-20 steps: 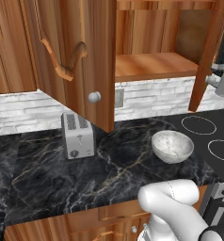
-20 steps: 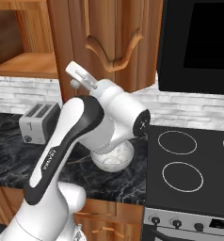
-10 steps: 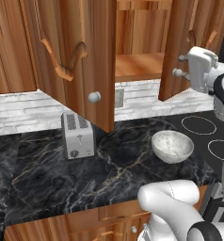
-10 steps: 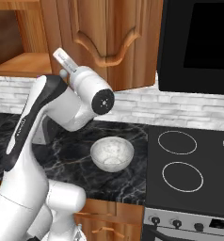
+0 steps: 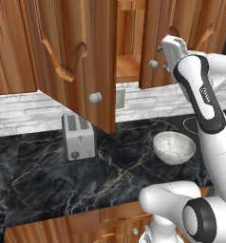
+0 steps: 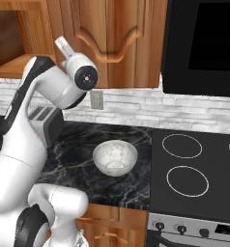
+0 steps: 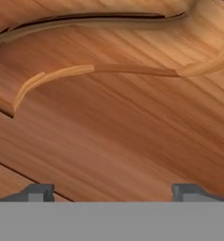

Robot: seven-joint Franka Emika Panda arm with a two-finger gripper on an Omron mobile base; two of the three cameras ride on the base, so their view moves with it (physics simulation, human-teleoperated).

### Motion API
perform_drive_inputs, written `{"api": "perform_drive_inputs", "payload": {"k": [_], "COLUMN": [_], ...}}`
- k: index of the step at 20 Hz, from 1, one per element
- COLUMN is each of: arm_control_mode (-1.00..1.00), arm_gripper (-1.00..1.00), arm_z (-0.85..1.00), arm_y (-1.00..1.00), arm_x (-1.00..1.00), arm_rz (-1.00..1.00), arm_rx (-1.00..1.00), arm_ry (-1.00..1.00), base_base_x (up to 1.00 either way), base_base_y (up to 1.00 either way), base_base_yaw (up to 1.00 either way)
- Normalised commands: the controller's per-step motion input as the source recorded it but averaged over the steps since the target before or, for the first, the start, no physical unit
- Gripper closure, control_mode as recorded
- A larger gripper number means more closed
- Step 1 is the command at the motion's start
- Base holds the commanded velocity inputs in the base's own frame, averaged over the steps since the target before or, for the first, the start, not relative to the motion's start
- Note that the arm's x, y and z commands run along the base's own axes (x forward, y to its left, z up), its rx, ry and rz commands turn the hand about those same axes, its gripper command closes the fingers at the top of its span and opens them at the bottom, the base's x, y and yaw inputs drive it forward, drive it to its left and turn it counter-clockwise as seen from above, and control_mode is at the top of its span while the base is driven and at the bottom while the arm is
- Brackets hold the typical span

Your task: Open the cabinet and move the ladle to the pot. Then close the cabinet.

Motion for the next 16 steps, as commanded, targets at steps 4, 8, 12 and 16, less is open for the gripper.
{"api": "perform_drive_inputs", "payload": {"k": [4,8,12,16], "arm_control_mode": [-1.0,-1.0,-1.0,-1.0], "arm_gripper": [-1.0,-1.0,-1.0,-1.0], "arm_z": [-0.08,-0.12,-0.05,0.0], "arm_y": [0.29,0.23,0.16,0.0], "arm_x": [0.95,0.9,0.7,0.18], "arm_rz": [-0.09,-0.09,-0.06,-0.04], "arm_rx": [0.0,0.0,0.0,0.0], "arm_ry": [0.08,0.08,0.07,0.1], "base_base_x": [0.0,0.0,0.0,0.0], "base_base_y": [0.0,0.0,0.0,0.0], "base_base_yaw": [0.0,0.0,0.0,0.0]}}
